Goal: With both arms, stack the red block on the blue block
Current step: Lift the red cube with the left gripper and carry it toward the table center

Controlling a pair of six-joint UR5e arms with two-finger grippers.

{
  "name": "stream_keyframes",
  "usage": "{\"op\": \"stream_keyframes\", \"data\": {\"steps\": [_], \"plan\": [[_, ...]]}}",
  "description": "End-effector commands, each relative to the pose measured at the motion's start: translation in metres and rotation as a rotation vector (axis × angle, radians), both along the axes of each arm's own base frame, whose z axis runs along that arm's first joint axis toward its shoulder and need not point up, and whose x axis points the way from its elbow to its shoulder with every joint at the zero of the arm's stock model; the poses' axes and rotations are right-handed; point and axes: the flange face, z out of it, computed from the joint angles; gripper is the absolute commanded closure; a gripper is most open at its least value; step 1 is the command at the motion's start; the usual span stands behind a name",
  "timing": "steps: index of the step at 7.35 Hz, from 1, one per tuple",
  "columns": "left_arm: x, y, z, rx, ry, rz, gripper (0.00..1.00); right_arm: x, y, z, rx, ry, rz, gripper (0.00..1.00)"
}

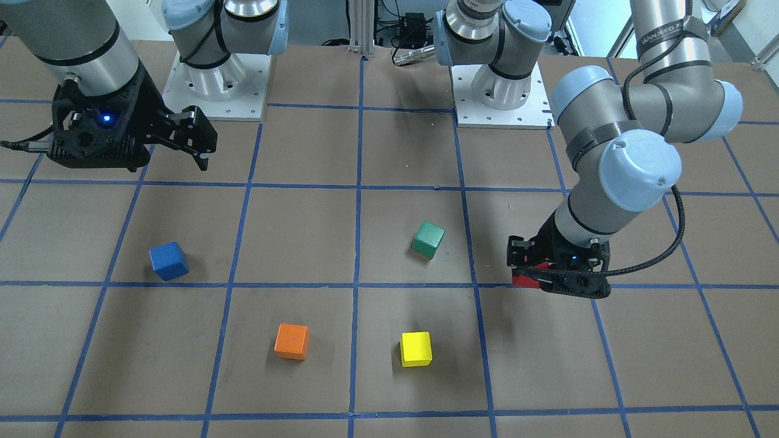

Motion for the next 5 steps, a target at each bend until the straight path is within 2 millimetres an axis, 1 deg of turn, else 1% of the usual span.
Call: {"op": "stream_keyframes", "data": {"steps": [1, 2, 3, 4, 5], "plan": [[-0.145, -0.007, 0.009, -0.018, 0.03, 0.039, 1.0, -0.001, 0.0, 0.0, 0.002, -0.001, 0.0, 0.0], [-0.204, 0.007, -0.011, 0.003, 0.017, 0.016, 1.0, -0.001, -0.001, -0.001, 0.002, 0.001, 0.0, 0.0], [-0.242, 0.02, -0.039, 0.024, 0.016, -0.009, 1.0, -0.001, 0.0, 0.0, 0.002, 0.001, 0.0, 0.0], [-0.273, 0.028, -0.058, 0.001, 0.016, -0.04, 1.0, -0.001, 0.0, -0.001, 0.004, 0.001, 0.0, 0.0], [-0.276, 0.026, -0.076, 0.01, 0.017, -0.035, 1.0, 0.0, 0.001, -0.001, 0.005, 0.001, 0.0, 0.0]]}}
